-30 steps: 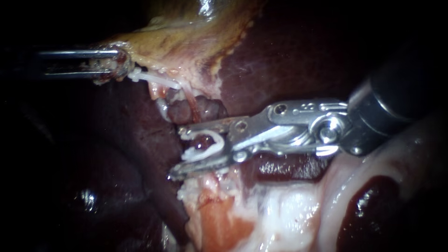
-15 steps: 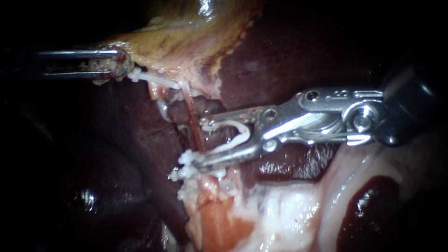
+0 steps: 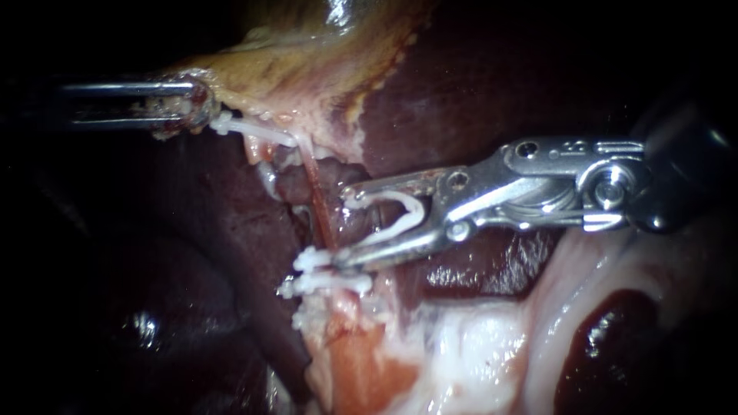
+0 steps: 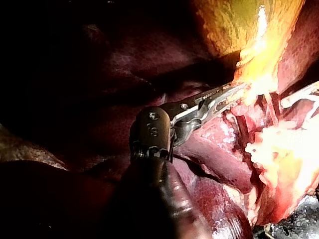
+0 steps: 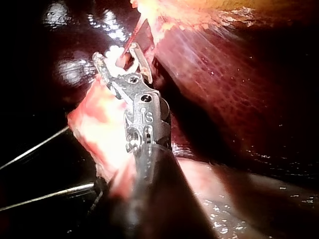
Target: Clipping third clip right tube
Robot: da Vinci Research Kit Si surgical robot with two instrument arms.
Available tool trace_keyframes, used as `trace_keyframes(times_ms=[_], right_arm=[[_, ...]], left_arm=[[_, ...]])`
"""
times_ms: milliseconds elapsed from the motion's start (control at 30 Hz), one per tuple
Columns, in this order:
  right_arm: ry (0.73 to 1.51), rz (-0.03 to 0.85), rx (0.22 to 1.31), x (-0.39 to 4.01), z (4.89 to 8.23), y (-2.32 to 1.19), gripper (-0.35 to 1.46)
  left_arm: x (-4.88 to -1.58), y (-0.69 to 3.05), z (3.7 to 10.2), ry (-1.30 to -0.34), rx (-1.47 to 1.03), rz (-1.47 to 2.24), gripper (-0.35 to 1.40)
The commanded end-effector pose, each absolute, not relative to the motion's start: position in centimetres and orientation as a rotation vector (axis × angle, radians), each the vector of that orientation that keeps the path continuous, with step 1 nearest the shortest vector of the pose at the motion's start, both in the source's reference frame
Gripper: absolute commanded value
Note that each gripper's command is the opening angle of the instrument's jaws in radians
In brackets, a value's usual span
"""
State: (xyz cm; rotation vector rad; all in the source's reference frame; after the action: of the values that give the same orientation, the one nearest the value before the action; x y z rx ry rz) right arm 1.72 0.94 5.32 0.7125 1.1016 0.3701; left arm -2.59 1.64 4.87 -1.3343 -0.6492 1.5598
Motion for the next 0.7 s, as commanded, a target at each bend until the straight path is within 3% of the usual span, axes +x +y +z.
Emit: trace_keyframes(times_ms=[33,700], right_arm=[[1.102,0.377,0.715,1.72,5.35,0.94,0.48],[1.125,0.427,0.713,2.16,5.74,0.85,0.5]], left_arm=[[-2.59,1.64,4.87,-0.649,-1.334,1.56,-0.35],[-2.59,1.64,4.88,-0.648,-1.334,1.56,-0.35]])
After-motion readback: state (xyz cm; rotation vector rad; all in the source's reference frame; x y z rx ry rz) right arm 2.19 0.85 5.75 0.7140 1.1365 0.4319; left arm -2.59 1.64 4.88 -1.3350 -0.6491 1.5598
